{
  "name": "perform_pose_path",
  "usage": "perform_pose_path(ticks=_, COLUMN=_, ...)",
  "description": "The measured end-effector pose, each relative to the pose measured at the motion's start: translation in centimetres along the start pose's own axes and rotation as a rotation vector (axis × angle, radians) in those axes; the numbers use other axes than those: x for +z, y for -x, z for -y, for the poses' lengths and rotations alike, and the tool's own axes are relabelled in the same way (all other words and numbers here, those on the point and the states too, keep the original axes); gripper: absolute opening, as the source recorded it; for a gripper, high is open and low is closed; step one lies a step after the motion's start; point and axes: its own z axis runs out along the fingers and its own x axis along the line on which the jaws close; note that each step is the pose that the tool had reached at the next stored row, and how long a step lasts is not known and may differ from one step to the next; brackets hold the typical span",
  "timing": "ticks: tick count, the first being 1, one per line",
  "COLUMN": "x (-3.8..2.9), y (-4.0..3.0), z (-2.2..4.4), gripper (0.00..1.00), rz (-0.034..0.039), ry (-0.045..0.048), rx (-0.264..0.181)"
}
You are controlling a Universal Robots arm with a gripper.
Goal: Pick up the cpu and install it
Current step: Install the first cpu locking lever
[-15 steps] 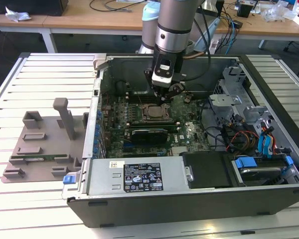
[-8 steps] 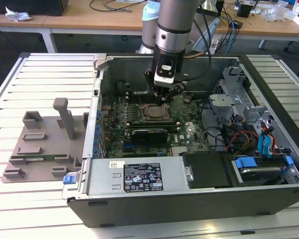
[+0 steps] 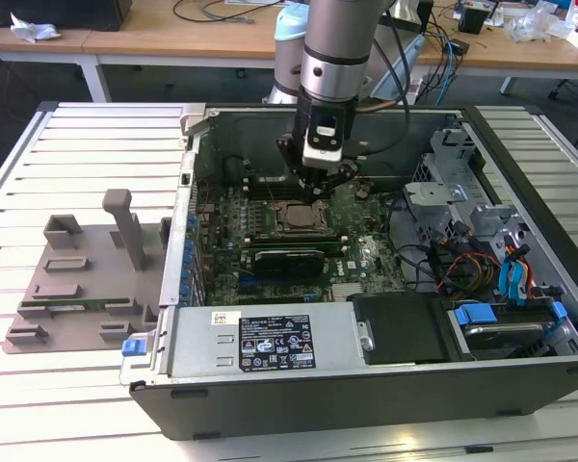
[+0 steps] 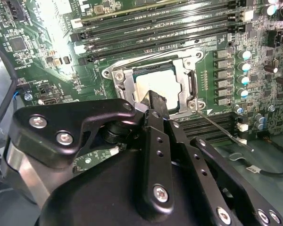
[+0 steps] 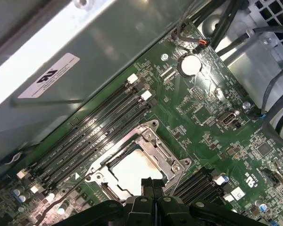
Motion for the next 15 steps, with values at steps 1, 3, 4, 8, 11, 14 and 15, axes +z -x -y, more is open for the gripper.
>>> perform_pose_path(ticks=1, x=0.0, y=0.0, z=0.0, gripper=0.11, rz=0.0008, ry=0.0, rx=-0.008)
perform_pose_path(ticks=3, x=0.0, y=0.0, z=0.0, gripper=0.11, rz=0.0017, ry=0.0001, rx=-0.018)
perform_pose_path(ticks=4, x=0.0, y=0.0, z=0.0, gripper=0.11, rz=0.0023, ry=0.0002, rx=-0.024)
perform_pose_path(ticks=8, x=0.0, y=0.0, z=0.0, gripper=0.11, rz=0.0047, ry=0.0004, rx=-0.05)
perform_pose_path(ticks=11, x=0.0, y=0.0, z=0.0, gripper=0.11, rz=0.0094, ry=0.001, rx=-0.102)
perform_pose_path(ticks=14, x=0.0, y=0.0, z=-0.01, gripper=0.11, rz=0.0116, ry=0.0088, rx=-0.183)
perform_pose_path(ticks=15, x=0.0, y=0.0, z=-0.01, gripper=0.11, rz=0.0107, ry=0.0119, rx=-0.196)
